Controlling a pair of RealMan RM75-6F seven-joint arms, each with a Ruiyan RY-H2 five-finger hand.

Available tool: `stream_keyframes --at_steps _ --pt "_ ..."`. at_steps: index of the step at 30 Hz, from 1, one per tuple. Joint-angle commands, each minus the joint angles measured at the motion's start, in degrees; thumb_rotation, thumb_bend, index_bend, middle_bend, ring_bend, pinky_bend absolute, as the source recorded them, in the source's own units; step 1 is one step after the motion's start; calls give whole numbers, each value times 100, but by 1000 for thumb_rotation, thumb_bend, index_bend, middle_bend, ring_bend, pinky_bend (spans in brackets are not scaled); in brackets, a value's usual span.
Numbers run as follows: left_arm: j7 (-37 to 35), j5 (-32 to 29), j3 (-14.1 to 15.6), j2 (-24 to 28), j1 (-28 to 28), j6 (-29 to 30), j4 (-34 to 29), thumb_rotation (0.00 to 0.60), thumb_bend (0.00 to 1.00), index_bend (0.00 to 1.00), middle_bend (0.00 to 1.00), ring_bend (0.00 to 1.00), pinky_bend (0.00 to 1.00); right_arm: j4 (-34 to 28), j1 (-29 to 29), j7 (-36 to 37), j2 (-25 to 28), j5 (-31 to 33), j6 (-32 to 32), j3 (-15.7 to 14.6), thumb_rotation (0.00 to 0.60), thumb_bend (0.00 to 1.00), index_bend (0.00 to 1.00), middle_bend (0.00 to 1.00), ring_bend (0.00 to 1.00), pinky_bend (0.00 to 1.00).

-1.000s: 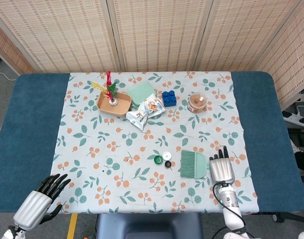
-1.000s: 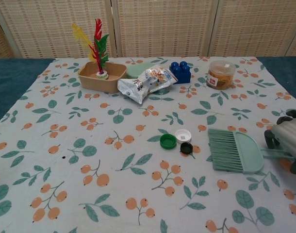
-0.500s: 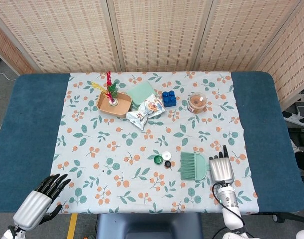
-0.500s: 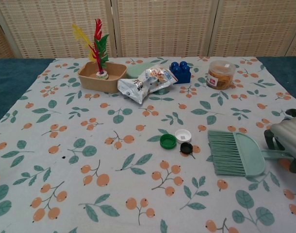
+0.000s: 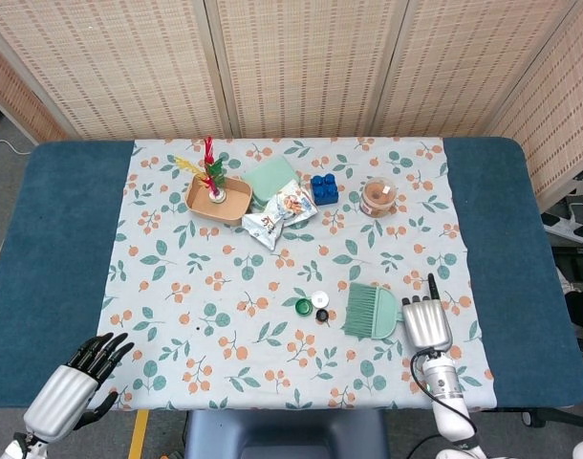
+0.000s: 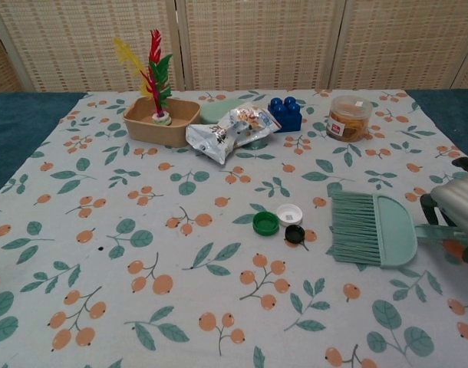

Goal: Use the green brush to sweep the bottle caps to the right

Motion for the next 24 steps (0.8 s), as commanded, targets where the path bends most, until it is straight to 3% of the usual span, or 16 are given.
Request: stream_keyframes --at_steps 1,7,11,17,24 --pt "17 10 3 3 1 2 -22 600 387 0 0 0 116 -432 113 -188 598 -521 79 -187 600 412 1000 814 566 0" --pt "73 11 7 -34 7 -27 -17 600 388 0 0 0 116 -1373 293 -501 1367 -1296 213 -276 600 439 1000 826 569 0" --pt "80 0 11 -54 -7 -76 -14 600 388 0 0 0 116 -2015 491 -1510 1502 -1412 151 -205 600 439 1000 827 569 0" --pt "29 -17 3 -32 -24 -82 -17 600 387 0 0 0 116 -2725 937 -3268 957 -799 -189 72 600 440 1000 828 569 0" --pt "-168 -61 -12 36 -38 -36 9 600 386 0 0 0 116 -2618 1612 -5041 -199 362 -116 509 600 439 1000 828 570 0"
